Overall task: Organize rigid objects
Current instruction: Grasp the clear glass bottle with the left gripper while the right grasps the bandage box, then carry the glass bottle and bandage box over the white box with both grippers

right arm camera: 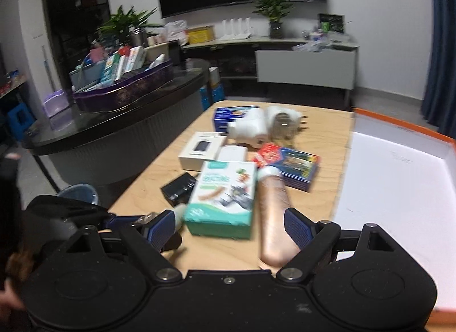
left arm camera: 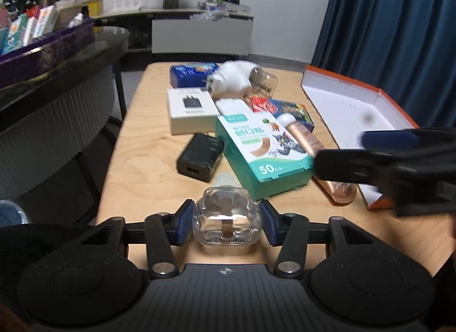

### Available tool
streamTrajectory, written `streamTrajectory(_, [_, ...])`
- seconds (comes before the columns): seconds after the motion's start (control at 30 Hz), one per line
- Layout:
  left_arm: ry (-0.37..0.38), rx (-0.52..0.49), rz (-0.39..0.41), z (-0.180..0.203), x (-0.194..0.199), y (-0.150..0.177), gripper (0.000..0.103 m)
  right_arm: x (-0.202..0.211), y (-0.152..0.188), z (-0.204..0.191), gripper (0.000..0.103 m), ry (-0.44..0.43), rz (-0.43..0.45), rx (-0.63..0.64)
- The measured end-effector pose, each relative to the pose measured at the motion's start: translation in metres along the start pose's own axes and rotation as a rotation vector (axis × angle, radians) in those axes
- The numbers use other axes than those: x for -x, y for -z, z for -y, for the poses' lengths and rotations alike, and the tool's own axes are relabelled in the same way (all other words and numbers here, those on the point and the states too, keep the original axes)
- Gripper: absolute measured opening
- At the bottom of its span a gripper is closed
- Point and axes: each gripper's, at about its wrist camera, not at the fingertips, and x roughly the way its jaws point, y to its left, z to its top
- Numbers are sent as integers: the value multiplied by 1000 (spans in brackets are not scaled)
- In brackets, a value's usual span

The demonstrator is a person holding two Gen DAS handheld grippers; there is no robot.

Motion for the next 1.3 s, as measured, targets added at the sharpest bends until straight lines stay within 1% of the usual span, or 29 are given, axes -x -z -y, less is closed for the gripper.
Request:
streamTrajectory(0.1, [-17, 11, 24, -5, 6, -1, 50, -24, -9, -7, 98, -7, -46, 21])
streamTrajectory(0.27, [-12, 38, -13, -15, -5, 5, 50, -65, -16, -13, 98, 56, -150, 50])
streamTrajectory(0.33, [-9, 41, -8, -18, -7, 7, 50, -73, -16, -17, 98, 60, -140, 82])
streamTrajectory(0.43, [-15, 20, -4, -17, -8, 7, 51, -91, -19, -24, 98, 81, -183, 117])
streamTrajectory(0.5, [-19, 17, 6, -17, -9, 8, 51, -102, -19, -26, 98, 101, -192, 122])
streamTrajectory(0.53, [-22, 16, 11, -17, -9, 9, 51, -107, -18, -25, 96, 106, -202, 118])
streamTrajectory(0.6, [-32, -1, 26, -14, -8, 12, 50, -108, -18, -19, 89, 92, -181, 75])
streamTrajectory(0.63, [-39, -11, 34, -12, -8, 13, 50, -107, -19, -18, 84, 94, -177, 62])
streamTrajectory(0.7, [-44, -9, 45, -11, -8, 14, 50, -103, -20, -14, 84, 88, -169, 44])
streamTrajectory(0.77, [-41, 20, 52, -15, -6, 14, 50, -91, -21, -13, 84, 88, -135, 39])
streamTrajectory(0.87, [-23, 64, 83, -20, 1, 11, 50, -69, -22, -13, 84, 92, -83, 55])
streamTrajectory(1.07, [-8, 79, 143, -16, 18, 0, 50, -27, -27, 4, 84, 82, -7, 0])
streamTrajectory(1.2, [4, 72, 188, -7, 30, -12, 50, 4, -28, 18, 84, 109, 65, -24])
streamTrajectory(1.3, [16, 51, 218, 4, 36, -25, 50, 27, -30, 33, 84, 159, 121, -30])
